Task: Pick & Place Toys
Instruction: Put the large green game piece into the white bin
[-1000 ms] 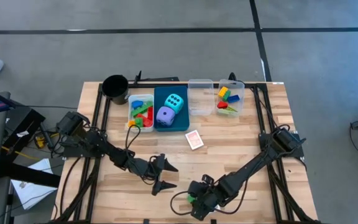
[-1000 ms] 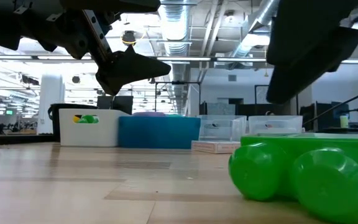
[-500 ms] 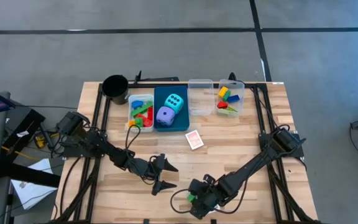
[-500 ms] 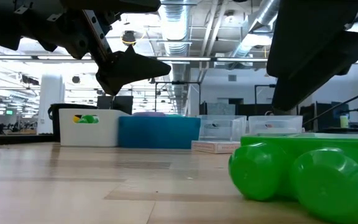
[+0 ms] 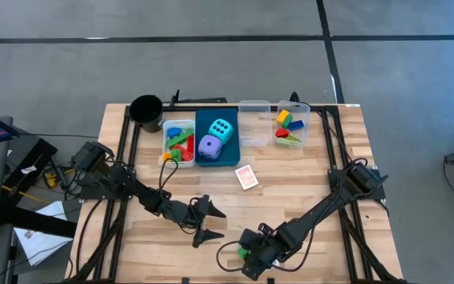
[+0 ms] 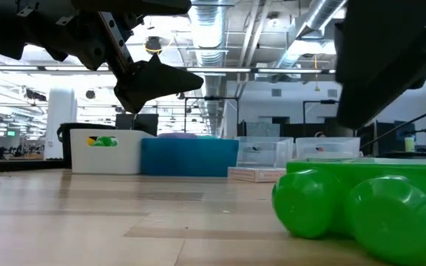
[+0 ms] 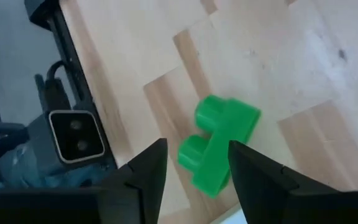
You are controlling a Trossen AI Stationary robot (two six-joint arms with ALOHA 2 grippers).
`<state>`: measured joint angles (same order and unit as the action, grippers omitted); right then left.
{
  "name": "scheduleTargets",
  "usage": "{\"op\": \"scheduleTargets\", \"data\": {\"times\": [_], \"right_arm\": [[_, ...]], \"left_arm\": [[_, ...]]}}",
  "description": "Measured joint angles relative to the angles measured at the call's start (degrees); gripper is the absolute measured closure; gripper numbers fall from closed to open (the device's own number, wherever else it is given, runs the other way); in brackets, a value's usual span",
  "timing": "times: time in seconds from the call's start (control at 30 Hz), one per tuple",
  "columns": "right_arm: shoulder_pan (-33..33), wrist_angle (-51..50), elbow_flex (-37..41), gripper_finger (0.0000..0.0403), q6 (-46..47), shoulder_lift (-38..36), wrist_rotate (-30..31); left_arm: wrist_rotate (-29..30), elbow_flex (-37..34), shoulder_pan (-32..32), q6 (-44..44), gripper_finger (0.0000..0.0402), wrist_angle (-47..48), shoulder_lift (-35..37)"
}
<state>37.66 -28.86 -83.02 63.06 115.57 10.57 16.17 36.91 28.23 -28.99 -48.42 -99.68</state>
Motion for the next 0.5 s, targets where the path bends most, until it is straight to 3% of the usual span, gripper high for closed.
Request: {"op": "scheduleTargets", "data": {"times": [0.5], "right_arm": [[-0.2,1.4,1.0,0.0238,-1.4,0.1,3.2]], "left_arm": [[0.0,0.0,0.0,0.0,0.0046,0.0,0.0]]}}
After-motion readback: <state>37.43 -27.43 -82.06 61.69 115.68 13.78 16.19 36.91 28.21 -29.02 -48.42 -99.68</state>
